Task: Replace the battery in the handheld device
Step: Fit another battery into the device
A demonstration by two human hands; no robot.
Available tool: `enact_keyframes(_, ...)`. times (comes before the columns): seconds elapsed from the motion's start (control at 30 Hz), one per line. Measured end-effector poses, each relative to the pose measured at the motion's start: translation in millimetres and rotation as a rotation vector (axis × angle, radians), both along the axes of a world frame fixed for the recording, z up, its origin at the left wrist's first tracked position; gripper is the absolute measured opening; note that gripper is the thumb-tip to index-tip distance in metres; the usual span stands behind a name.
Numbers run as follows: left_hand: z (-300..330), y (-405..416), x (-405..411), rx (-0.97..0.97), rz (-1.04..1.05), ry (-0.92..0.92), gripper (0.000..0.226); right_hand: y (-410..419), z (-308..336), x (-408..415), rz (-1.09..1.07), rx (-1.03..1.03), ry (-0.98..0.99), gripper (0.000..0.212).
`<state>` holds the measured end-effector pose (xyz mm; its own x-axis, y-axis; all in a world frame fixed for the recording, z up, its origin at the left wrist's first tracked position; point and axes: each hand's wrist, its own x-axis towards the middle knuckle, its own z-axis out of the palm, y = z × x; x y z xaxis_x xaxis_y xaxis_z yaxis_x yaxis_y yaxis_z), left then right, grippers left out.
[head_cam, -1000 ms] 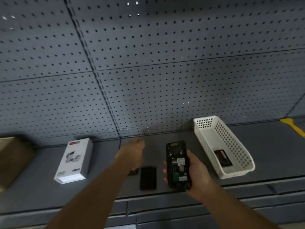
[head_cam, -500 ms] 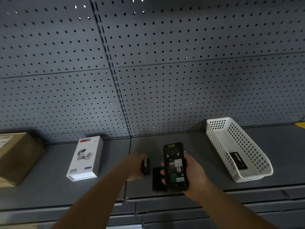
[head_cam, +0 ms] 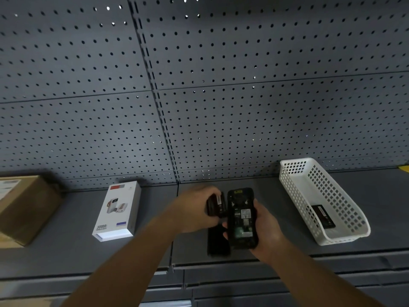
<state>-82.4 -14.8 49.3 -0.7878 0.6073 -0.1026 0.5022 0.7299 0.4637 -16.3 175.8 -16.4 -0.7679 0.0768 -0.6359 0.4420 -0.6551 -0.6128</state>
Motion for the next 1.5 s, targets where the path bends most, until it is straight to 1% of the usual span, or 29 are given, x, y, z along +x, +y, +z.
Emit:
enact_keyframes(0.13,6.3,14.7,17.4,0.07,-0.149,-0.031,0.053,0.5,1.6,-1.0,-0.012,-0.026,0.02,0.06)
enact_keyframes(0.2,4.9,20.6,25.4,0.085,-0.19,-0.032,0.052,0.3,1.6,-1.9,-0.007,-0.036,0.015,0.06)
enact_keyframes(0.4,4.3,25.9,39.1,0.123,-0.2,-0.024,0.052,2.2,1.3,0.0,0.007,-0.105,0.038,0.066)
enact_keyframes(0.53,9.1,27.5,42.8,0.132,-0.23,-0.003,0.038,4.0,0.7,1.6,0.021,-0.101,0.057,0.064)
enact_keyframes(0.63,5.8,28.5,43.1,0.109,-0.248,0.056,0.035,4.6,-1.2,2.4,0.026,-0.099,0.064,0.064)
enact_keyframes(0.8,-1.5,29.0,41.9,0.059,-0.227,0.063,0.044,6.8,-5.4,1.8,0.029,-0.089,0.081,0.063)
enact_keyframes(0.9,-5.5,30.7,41.3,0.065,-0.23,0.07,0.039,7.0,-7.6,1.3,0.031,-0.095,0.083,0.063)
enact_keyframes(1.03,-16.9,28.5,38.3,0.095,-0.154,0.076,0.05,5.9,-12.6,2.4,0.057,-0.076,0.063,0.064)
enact_keyframes(1.17,-27.3,27.7,37.7,0.104,-0.133,0.069,0.055,6.7,-12.6,3.6,0.062,-0.086,0.067,0.066)
enact_keyframes(1.3,-34.7,26.3,40.4,0.167,-0.109,0.099,0.052,8.6,-10.2,3.7,0.053,-0.1,0.077,0.066)
enact_keyframes(1.5,-41.4,29.9,47.0,0.206,-0.045,0.127,0.047,8.4,-7.6,4.1,0.051,-0.103,0.072,0.065)
